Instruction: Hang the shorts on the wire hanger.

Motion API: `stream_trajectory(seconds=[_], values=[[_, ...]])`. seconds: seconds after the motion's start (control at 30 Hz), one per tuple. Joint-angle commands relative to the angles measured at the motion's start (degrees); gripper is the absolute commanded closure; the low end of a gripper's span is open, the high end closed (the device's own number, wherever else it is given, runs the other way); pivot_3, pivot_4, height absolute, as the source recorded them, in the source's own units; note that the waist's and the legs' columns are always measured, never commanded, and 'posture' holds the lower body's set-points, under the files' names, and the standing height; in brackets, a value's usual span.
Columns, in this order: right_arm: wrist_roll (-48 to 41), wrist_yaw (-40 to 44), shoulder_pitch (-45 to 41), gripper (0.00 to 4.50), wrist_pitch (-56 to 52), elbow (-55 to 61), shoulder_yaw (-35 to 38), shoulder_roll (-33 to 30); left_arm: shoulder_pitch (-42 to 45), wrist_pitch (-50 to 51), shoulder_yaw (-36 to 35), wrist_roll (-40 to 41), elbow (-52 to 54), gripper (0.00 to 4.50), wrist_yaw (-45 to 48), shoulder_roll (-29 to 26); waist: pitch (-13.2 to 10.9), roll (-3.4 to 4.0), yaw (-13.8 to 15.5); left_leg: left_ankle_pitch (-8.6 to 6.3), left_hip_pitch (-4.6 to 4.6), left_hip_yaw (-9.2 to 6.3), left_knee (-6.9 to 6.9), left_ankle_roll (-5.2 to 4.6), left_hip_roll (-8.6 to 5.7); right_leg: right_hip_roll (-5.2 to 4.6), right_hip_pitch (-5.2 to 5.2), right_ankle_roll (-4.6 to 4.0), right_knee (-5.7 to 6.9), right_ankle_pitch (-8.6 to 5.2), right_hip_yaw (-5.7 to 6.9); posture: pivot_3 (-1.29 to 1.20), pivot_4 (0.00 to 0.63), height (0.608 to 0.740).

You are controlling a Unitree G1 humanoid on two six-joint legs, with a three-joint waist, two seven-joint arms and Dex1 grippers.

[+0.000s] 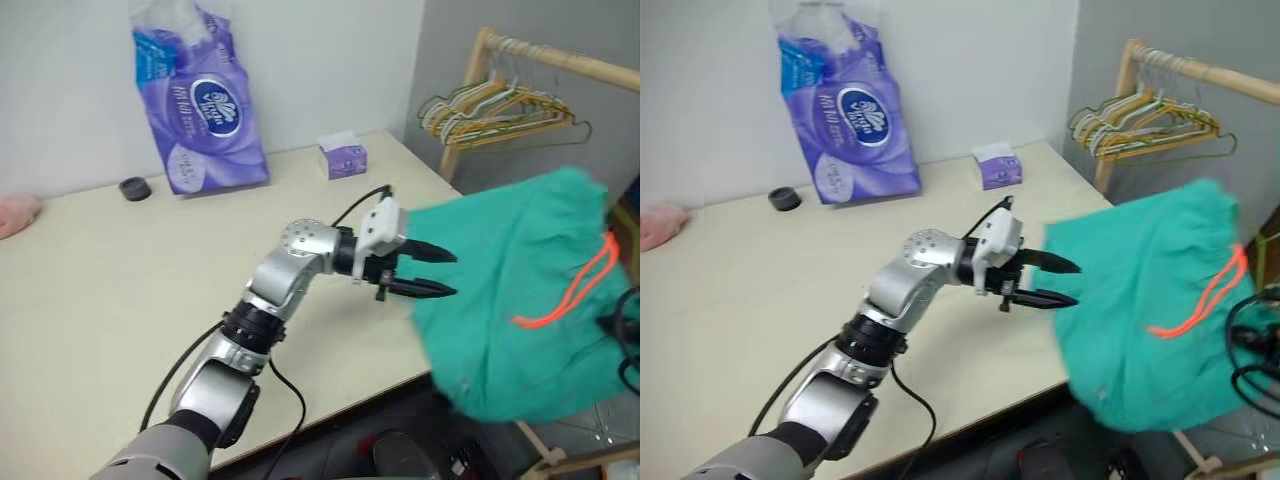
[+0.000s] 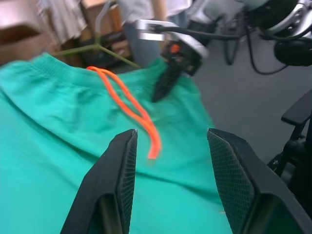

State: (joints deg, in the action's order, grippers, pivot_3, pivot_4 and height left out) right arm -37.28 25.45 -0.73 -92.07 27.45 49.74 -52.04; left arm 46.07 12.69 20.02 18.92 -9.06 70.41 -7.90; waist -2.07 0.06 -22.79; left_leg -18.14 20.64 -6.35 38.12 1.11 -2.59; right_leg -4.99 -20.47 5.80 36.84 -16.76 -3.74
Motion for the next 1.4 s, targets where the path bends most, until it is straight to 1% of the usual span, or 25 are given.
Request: stream_trajectory(seconds=[0.03, 0.1, 0.17, 0.27, 0.33, 0.4, 0.47, 0.6, 0.77, 0.87, 0.97, 1.2, 1.23, 1.4], values=[[-3.91, -10.15, -6.73, 4.5, -0.43, -6.34, 0.45, -3.83, 3.31, -3.85, -0.47, -1.5, -1.6, 2.11, -1.87, 2.52, -0.08, -0.01, -1.55, -0.03, 0.0, 0.05, -0.01, -0.04, 0.0, 0.0, 0.02, 0.03, -0.01, -0.03, -0.01, -0.58, 0.059, 0.74], [-5.41, -14.81, -10.33, 4.5, -0.43, -10.62, -0.97, -6.31, 4.46, -5.4, -0.47, -2.21, -2.8, 2.11, -2.2, 3.8, -0.28, 0.04, -2.71, -0.13, 0.04, 0.2, -0.02, -0.23, -0.01, -0.03, 0.14, 0.13, -0.09, -0.09, -0.11, -0.57, 0.059, 0.74], [-6.17, -19.37, -16.14, 4.5, -0.43, -16.29, -3.15, -8.58, 5.47, -6.9, -0.69, -3.09, -4.07, 2.11, -3.02, 4.94, -0.4, 0.19, -3.39, -0.24, -0.12, 0.33, -0.01, -0.41, -0.08, -0.12, 0.3, 0.25, -0.14, -0.17, -0.22, -0.56, 0.061, 0.74], [-6.72, -23.76, -24.51, 4.5, -0.43, -24.78, -7.57, -11.95, 7.06, -7.96, -0.8, -3.71, -5.52, 2.11, -3.77, 6.51, -0.73, 0.44, -4.19, -0.31, -0.26, 0.57, -0.03, -0.52, -0.08, -0.15, 0.45, 0.3, -0.24, -0.2, -0.27, -0.55, 0.067, 0.74], [-4.69, -24.27, -31.75, 4.5, -0.43, -31.27, -12.93, -14.65, 8.09, -9.65, -0.64, -4.71, -6.5, 2.11, -4.32, 7.42, -1.0, 0.64, -4.25, -0.33, -0.37, 0.73, -0.05, -0.55, -0.07, -0.16, 0.54, 0.36, -0.37, -0.24, -0.32, -0.54, 0.073, 0.74], [-2.92, -23.66, -36.94, 4.5, -0.43, -36.1, -17.33, -16.65, 8.76, -10.73, -0.75, -5.36, -7.22, 2.11, -5.07, 8.12, -1.49, 0.79, -4.21, -0.37, -0.75, 0.86, -0.13, -0.6, -0.05, -0.16, 0.88, 0.42, -0.55, -0.27, -0.35, -0.53, 0.08, 0.74], [-0.58, -22.8, -40.57, 4.5, -0.43, -39.38, -20.54, -17.84, 9.11, -10.55, -1.01, -5.3, -7.32, 2.11, -5.33, 8.56, -1.61, 0.75, -4.15, -0.4, -0.82, 0.88, -0.19, -0.65, -0.02, -0.16, 1.08, 0.47, -0.76, -0.3, -0.29, -0.52, 0.087, 0.74], [5.48, -18.8, -48.14, 4.5, 5.4, -50.6, -29.29, -20.83, 10.46, -11.1, -1.41, -5.61, -7.97, 2.11, -6.55, 9.6, -2.25, 0.79, -3.99, -0.43, -0.8, 1.06, -0.16, -0.67, -0.03, -0.2, 1.13, 0.54, -0.82, -0.29, -0.35, -0.5, 0.108, 0.74], [12.15, -11.81, -53.46, 4.5, 11.37, -62.94, -38.54, -23.25, 12.38, -11.61, -1.92, -5.33, -8.85, 2.11, -8.05, 11.23, -3.5, 0.81, -3.91, -0.43, -0.82, 1.17, -0.11, -0.67, -0.03, -0.23, 1.16, 0.68, -0.84, -0.22, -0.41, -0.48, 0.123, 0.74], [14.27, -7.71, -54.74, 4.5, 11.69, -66.01, -41.75, -24.04, 13.18, -11.36, -2.23, -4.49, -8.91, 2.11, -7.75, 11.93, -3.85, 0.97, -3.91, -0.43, -0.81, 1.25, -0.12, -0.67, -0.02, -0.23, 1.16, 0.69, -0.84, -0.22, -0.44, -0.47, 0.13, 0.74], [16.07, -4.18, -54.94, 4.5, 11.56, -67.64, -43.78, -24.57, 14.26, -11.33, -2.31, -3.88, -9.33, 2.11, -6.36, 12.46, -4.12, 0.96, -3.87, -0.43, -0.81, 1.35, -0.13, -0.66, 0.04, -0.21, 1.16, 0.7, -0.84, -0.23, -0.43, -0.46, 0.134, 0.74], [19.94, 0.96, -56.64, 4.5, 12.47, -70.69, -45.65, -24.66, 17.03, -11.82, -2.69, -3.58, -11.51, 2.11, -5.71, 14.09, -4.56, 0.82, -3.85, -0.44, -0.82, 1.37, -0.12, -0.65, 0.04, -0.22, 1.17, 0.76, -0.84, -0.23, -0.44, -0.46, 0.147, 0.74], [20.34, 1.63, -56.85, 4.5, 12.61, -71.13, -45.79, -24.69, 17.55, -12.11, -2.67, -3.82, -12.16, 2.11, -5.89, 14.42, -4.65, 0.81, -3.84, -0.44, -0.82, 1.38, -0.12, -0.65, 0.04, -0.22, 1.17, 0.76, -0.84, -0.23, -0.44, -0.45, 0.159, 0.74], [22.01, 3.11, -59.32, 4.5, 13.5, -74.29, -44.51, -24.38, 20.21, -14.08, -2.61, -5.08, -15.89, 2.11, -6.85, 16.38, -5.87, 0.67, -3.75, -0.45, -0.82, 1.41, -0.05, -0.64, 0.03, -0.22, 1.22, 0.82, -0.84, -0.2, -0.47, -0.44, 0.18, 0.74]])
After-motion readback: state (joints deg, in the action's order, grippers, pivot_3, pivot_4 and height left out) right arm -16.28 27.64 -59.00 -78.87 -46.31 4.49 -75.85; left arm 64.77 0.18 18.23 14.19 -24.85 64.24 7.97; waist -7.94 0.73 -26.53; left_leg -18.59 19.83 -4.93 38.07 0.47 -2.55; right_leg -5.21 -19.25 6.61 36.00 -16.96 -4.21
